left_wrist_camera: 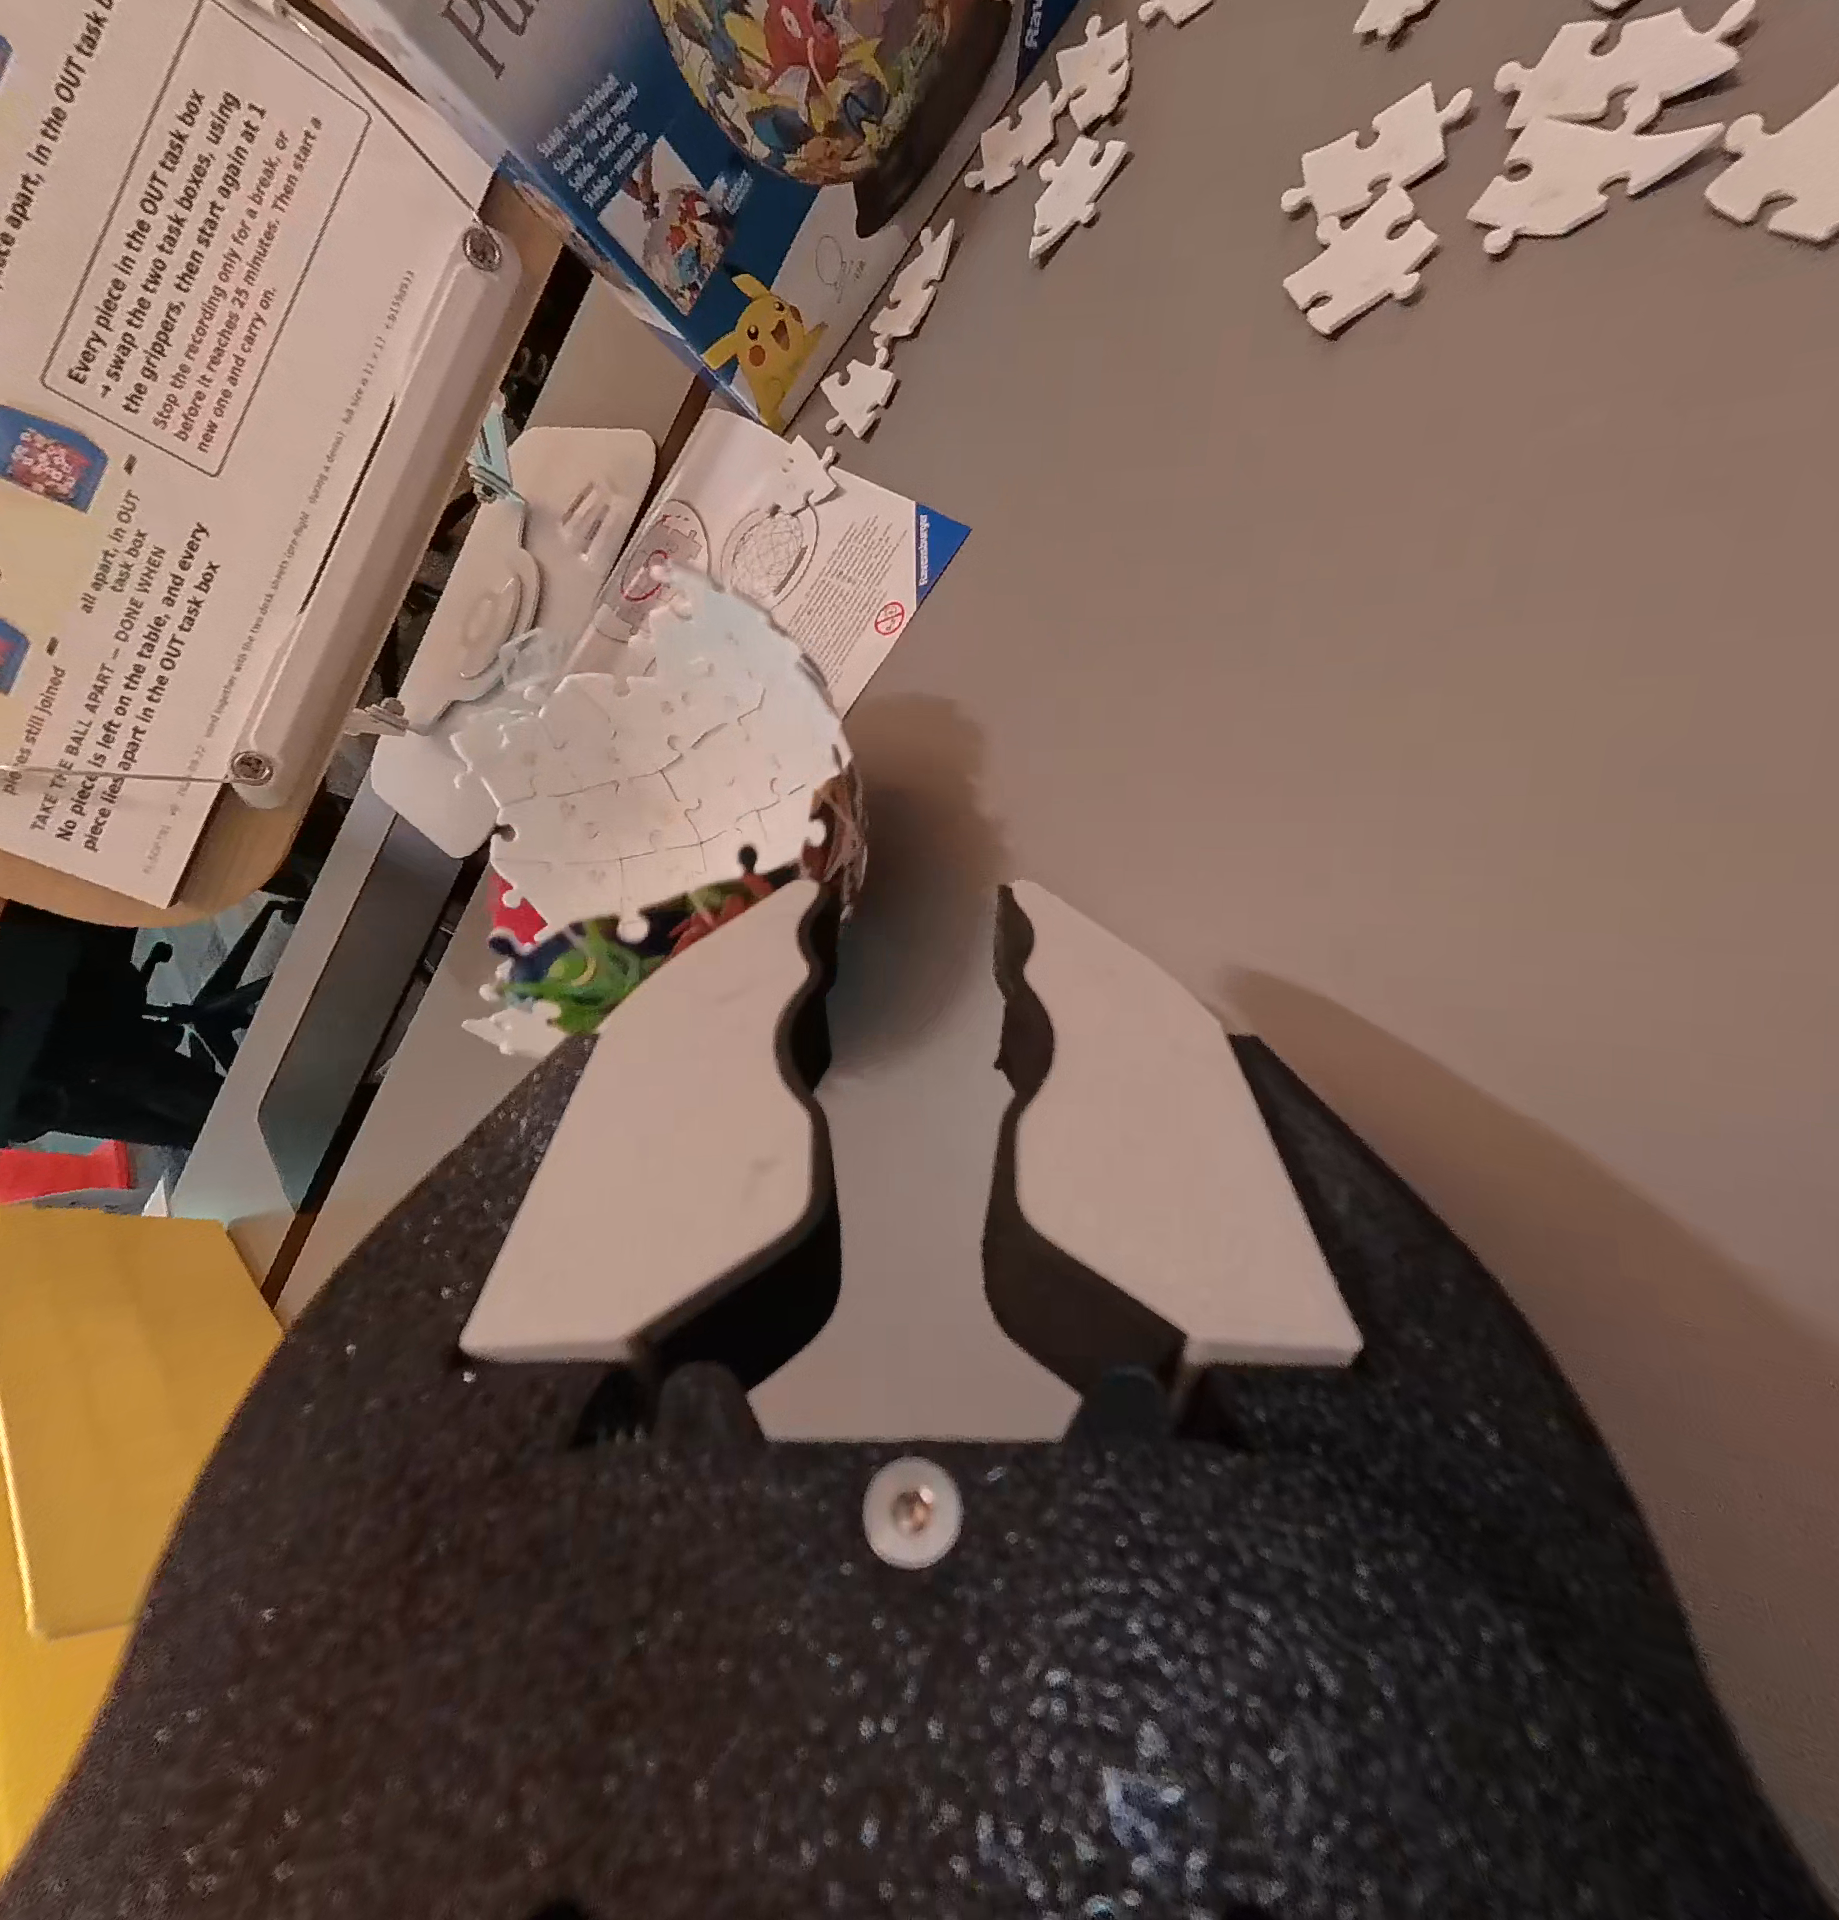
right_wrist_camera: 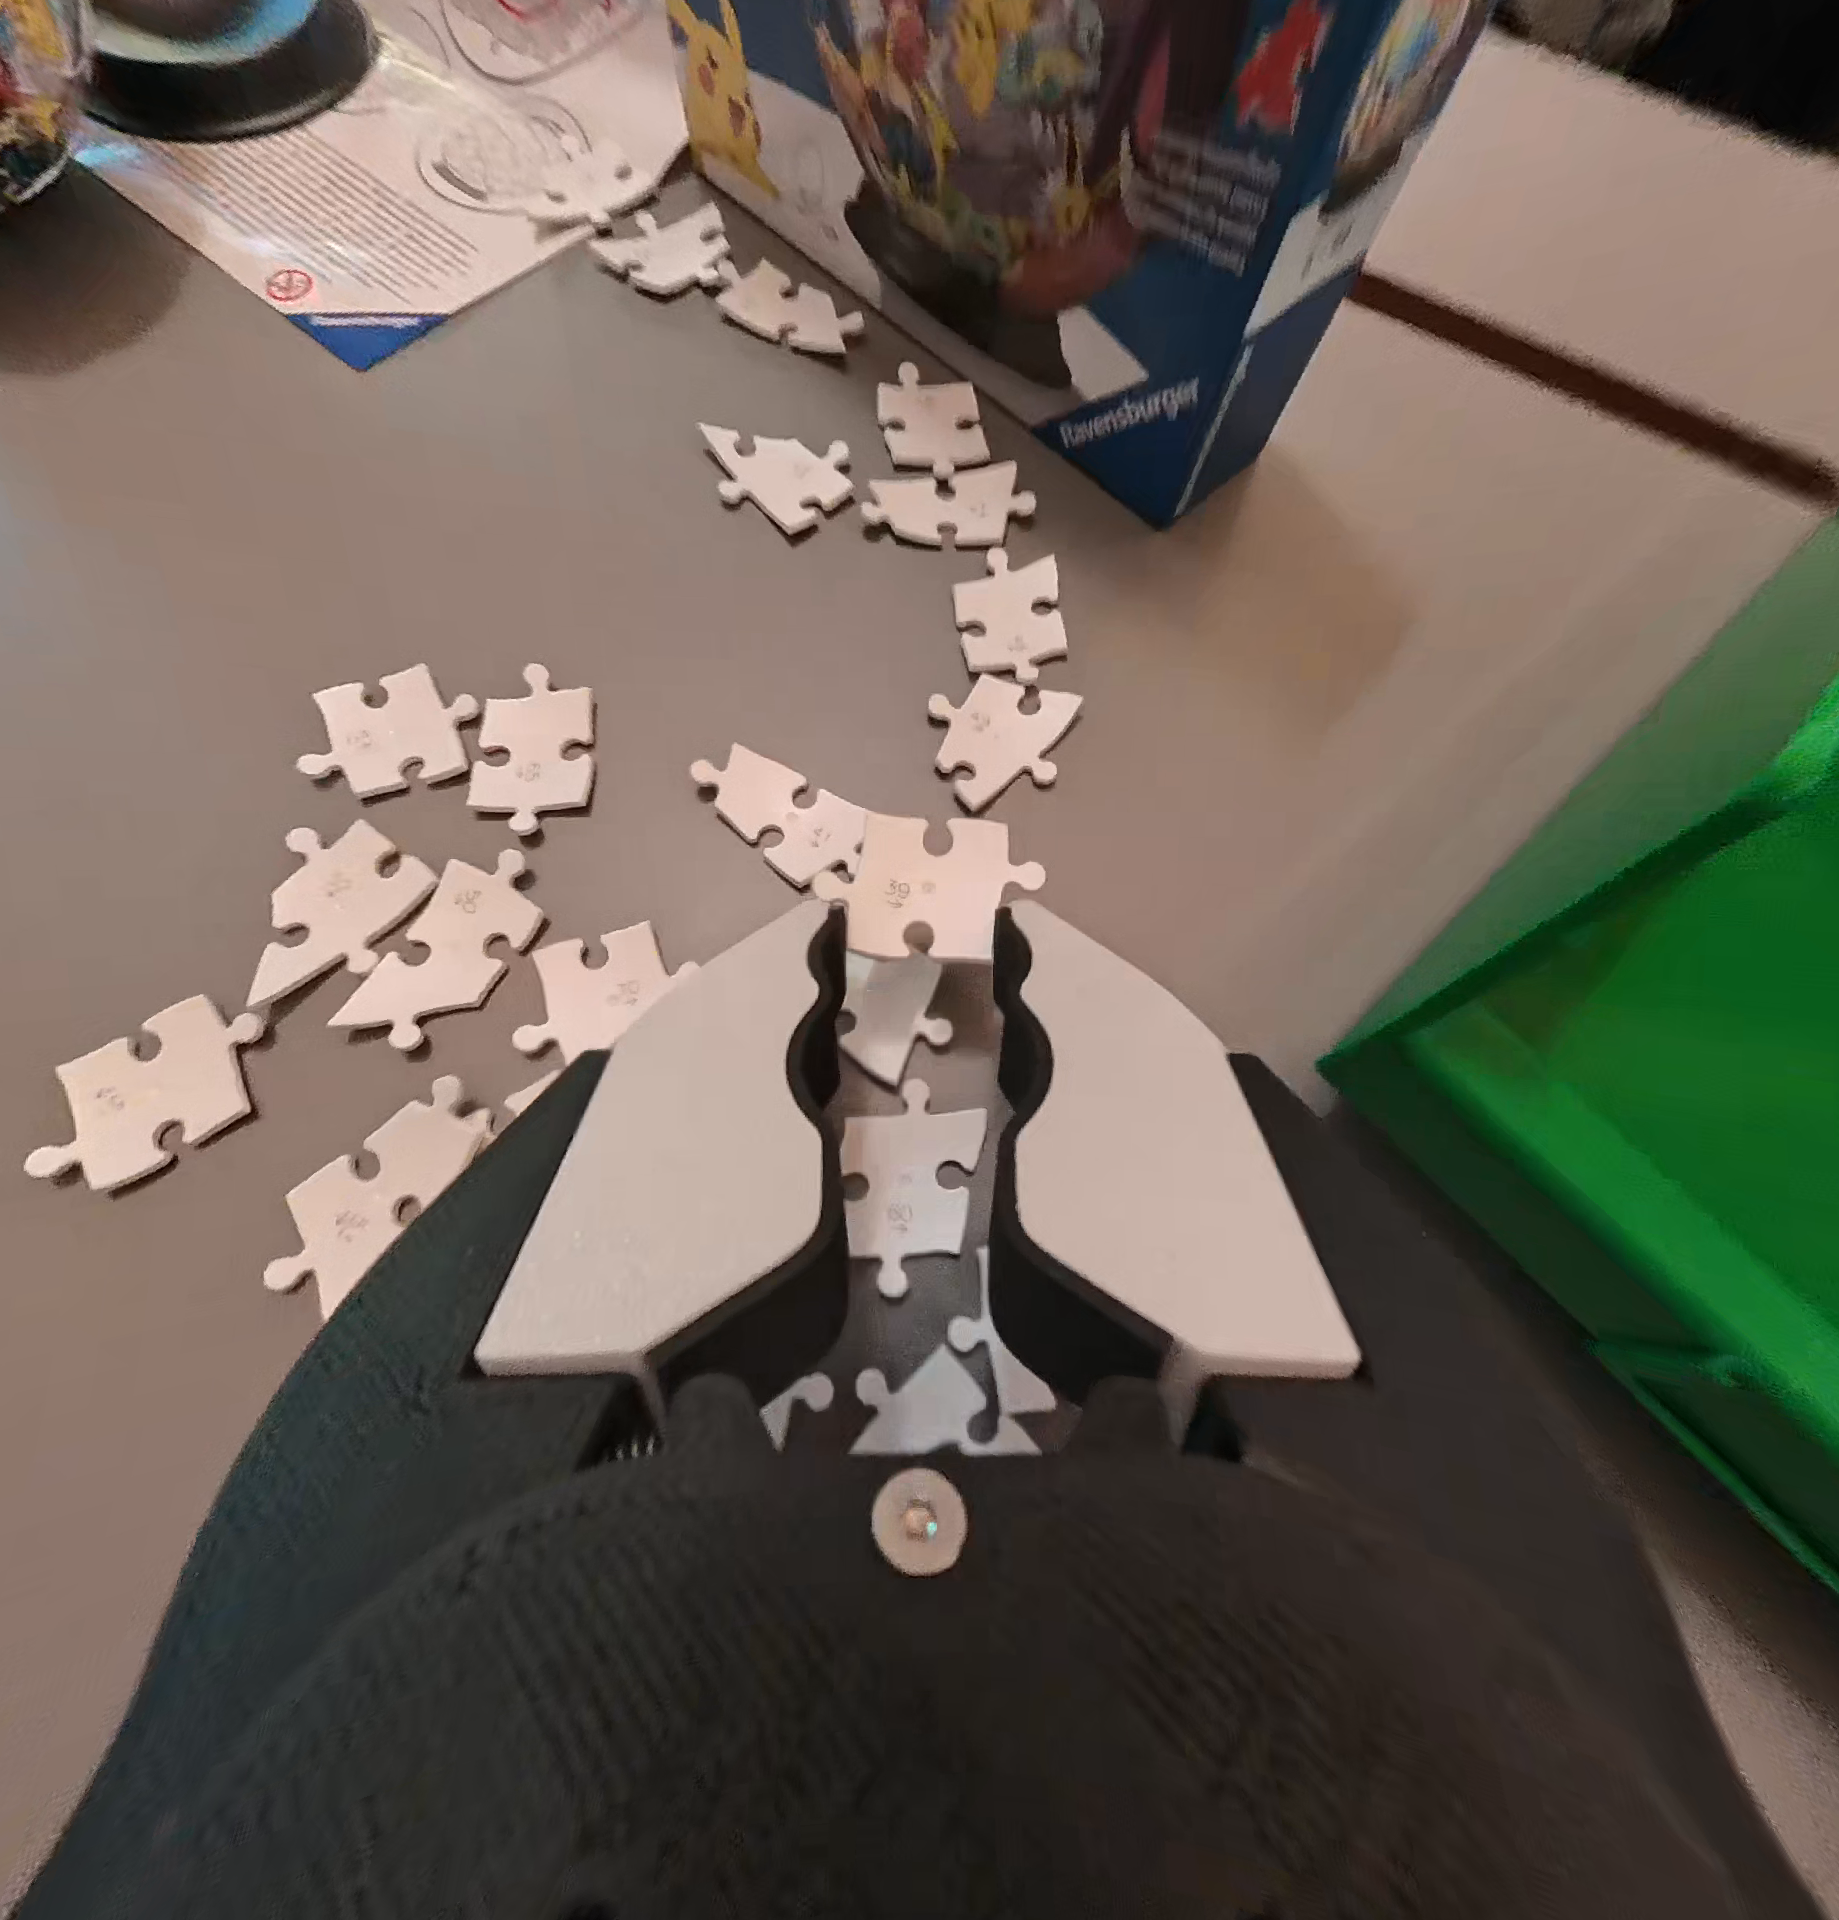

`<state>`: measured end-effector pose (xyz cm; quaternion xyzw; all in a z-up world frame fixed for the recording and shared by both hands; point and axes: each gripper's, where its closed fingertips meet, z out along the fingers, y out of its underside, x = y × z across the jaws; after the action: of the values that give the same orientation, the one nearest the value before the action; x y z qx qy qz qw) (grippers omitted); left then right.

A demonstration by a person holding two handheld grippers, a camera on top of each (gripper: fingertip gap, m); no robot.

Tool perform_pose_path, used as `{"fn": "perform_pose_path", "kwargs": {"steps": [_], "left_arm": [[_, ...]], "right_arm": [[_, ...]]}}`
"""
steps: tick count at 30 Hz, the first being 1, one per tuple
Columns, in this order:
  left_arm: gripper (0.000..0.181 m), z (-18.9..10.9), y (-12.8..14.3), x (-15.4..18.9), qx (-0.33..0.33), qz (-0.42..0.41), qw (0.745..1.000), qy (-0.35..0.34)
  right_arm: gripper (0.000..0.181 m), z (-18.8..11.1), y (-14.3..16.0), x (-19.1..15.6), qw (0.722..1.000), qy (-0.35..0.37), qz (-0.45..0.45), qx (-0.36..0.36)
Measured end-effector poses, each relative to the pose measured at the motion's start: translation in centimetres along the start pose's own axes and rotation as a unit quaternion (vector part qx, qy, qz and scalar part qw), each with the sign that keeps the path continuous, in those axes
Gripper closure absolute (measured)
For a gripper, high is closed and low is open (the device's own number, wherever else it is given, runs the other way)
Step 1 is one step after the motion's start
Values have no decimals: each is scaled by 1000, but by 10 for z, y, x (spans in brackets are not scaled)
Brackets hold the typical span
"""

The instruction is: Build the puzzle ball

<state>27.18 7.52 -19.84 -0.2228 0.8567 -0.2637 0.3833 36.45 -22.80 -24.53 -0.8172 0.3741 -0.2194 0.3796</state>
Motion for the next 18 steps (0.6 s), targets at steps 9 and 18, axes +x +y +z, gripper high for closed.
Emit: {"fn": "perform_pose_path", "kwargs": {"steps": [9, 18], "left_arm": [[150, -2, -13, 15, 36, -61, 996, 56], [154, -9, 40, 29, -16, -108, 989, 102]], "right_arm": [[154, -18, -46, -190, 927, -162, -323, 97], [154, 24, -28, -302, 834, -340, -433, 39]]}}
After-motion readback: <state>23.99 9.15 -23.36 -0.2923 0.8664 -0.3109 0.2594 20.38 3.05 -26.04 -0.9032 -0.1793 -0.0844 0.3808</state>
